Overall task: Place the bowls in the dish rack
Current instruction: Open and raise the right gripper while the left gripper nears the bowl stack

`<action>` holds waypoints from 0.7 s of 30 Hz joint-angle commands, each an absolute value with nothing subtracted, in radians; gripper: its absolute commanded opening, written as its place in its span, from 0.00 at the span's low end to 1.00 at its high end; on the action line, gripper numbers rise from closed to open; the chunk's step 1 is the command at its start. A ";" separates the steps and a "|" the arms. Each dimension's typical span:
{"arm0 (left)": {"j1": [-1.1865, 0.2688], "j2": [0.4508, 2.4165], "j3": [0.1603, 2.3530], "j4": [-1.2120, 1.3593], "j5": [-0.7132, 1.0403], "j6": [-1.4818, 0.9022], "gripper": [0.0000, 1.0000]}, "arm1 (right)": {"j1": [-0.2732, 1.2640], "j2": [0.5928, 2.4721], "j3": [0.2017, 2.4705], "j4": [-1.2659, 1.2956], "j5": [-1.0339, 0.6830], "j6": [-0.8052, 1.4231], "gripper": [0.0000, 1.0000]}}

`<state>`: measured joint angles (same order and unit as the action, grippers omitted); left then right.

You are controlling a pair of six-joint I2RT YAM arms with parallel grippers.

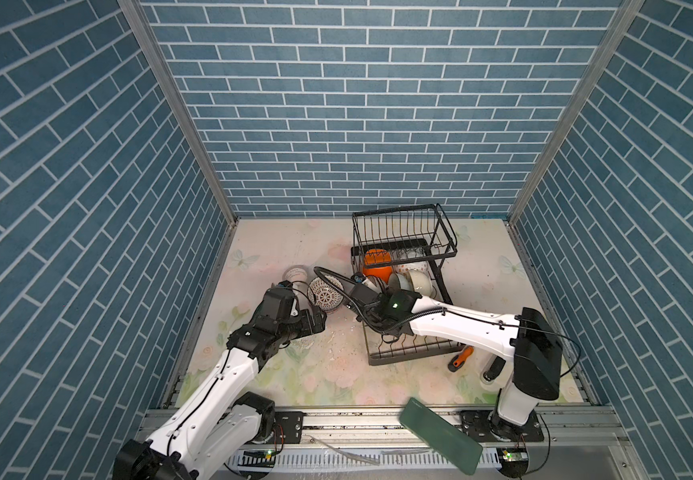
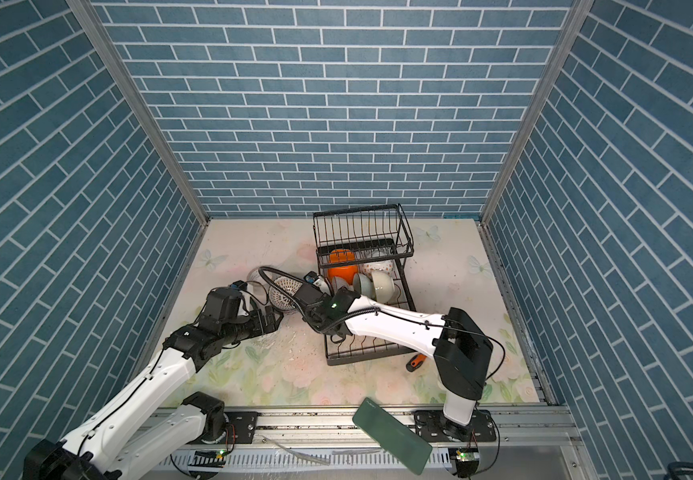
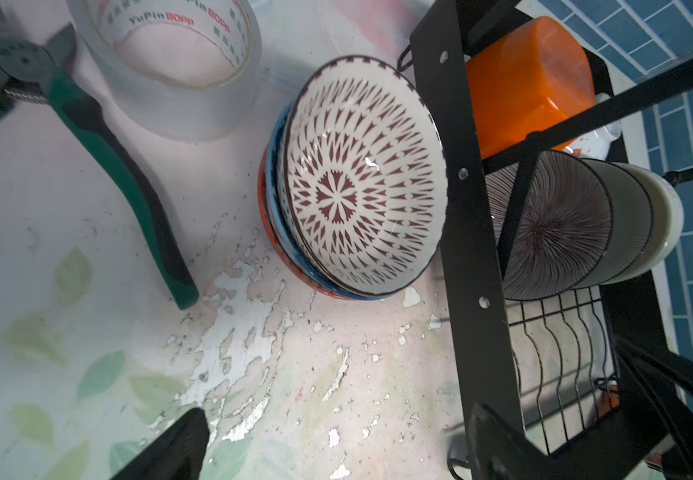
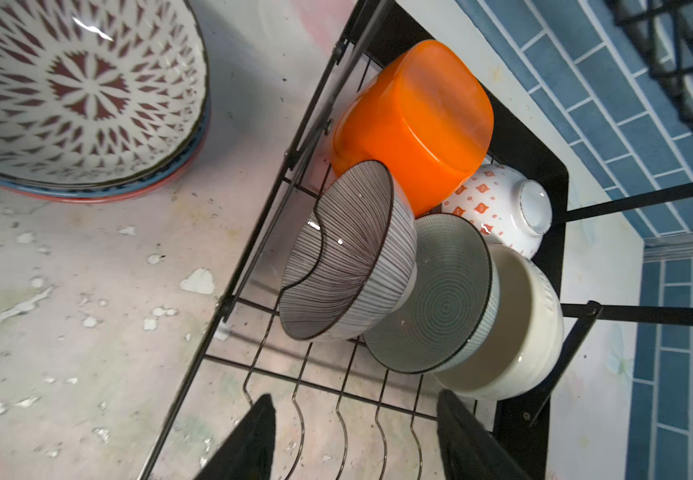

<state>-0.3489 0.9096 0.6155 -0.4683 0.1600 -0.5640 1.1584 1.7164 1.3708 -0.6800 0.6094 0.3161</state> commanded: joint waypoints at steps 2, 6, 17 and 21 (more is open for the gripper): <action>-0.341 0.955 0.706 -0.598 0.059 -0.517 1.00 | 1.156 1.632 1.304 -0.631 0.516 0.280 0.63; -0.343 1.017 0.802 -0.659 0.006 -0.505 1.00 | 1.137 1.571 1.261 -0.659 0.498 0.270 0.63; -0.400 1.300 1.049 -0.742 -0.099 -0.479 0.94 | 1.054 1.366 1.094 -0.600 0.340 0.285 0.63; -0.428 1.408 1.144 -0.808 -0.179 -0.466 0.88 | 1.034 1.335 1.065 -0.600 0.293 0.291 0.63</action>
